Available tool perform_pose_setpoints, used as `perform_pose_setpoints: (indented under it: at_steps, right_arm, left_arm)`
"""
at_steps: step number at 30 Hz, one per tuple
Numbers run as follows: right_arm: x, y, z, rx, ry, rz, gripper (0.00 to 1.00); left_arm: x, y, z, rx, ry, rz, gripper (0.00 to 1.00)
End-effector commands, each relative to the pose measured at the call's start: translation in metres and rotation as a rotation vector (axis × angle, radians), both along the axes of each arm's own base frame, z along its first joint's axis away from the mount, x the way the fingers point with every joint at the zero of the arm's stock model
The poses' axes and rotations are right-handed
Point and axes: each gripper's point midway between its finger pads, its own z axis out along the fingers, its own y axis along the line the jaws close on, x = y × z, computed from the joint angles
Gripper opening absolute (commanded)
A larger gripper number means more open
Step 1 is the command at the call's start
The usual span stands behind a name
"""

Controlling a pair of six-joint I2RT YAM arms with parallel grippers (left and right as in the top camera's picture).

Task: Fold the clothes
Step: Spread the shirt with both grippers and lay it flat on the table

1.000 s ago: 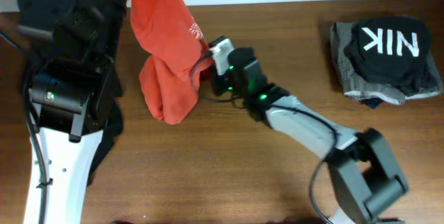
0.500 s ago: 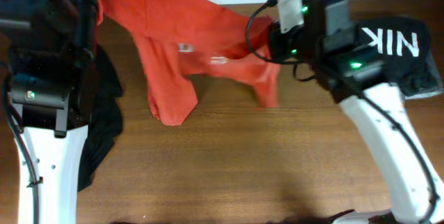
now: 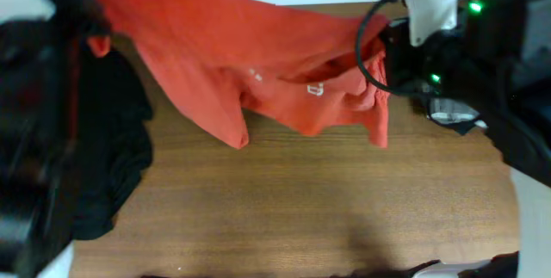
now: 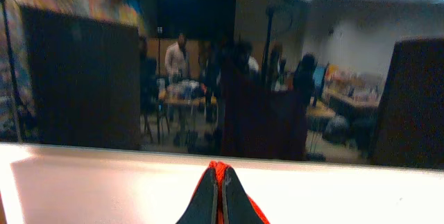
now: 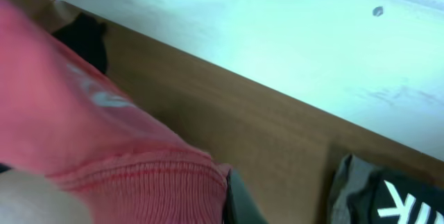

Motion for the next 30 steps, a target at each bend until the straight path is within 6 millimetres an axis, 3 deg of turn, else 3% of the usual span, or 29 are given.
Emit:
perform_pose_setpoints:
  at_steps: [1, 6, 8, 11, 15, 22, 30]
  right_arm:
    - [-0.016, -0.007, 0.015, 0.001, -0.036, -0.001, 0.04]
    - [-0.025, -0.009, 0.010, -0.001, -0.009, 0.004, 0.04]
    - [-0.024, -0.009, 0.010, -0.002, -0.007, 0.004, 0.04]
    - [-0.020, -0.007, 0.010, -0.001, -0.011, 0.004, 0.04]
    - [-0.004, -0.002, 0.006, -0.013, -0.015, 0.010, 0.04]
    - [0.049, 0.005, -0.025, -0.071, 0.035, -0.006, 0.04]
    - [0.123, -0.029, -0.079, -0.088, 0.137, -0.122, 0.04]
  left_arm:
    - [-0.056, 0.013, 0.029, -0.006, -0.100, 0.023, 0.01]
    - [-0.105, 0.027, 0.042, 0.004, -0.163, 0.063, 0.01]
    - [-0.112, 0.028, 0.041, 0.005, -0.163, 0.062, 0.01]
    - [-0.105, 0.027, 0.033, 0.023, -0.125, 0.066, 0.01]
    - [-0.073, 0.021, 0.017, 0.057, -0.046, 0.069, 0.01]
    - [0.015, 0.006, -0.020, 0.105, 0.096, 0.068, 0.01]
    - [0.101, -0.009, -0.078, 0.140, 0.254, 0.058, 0.00]
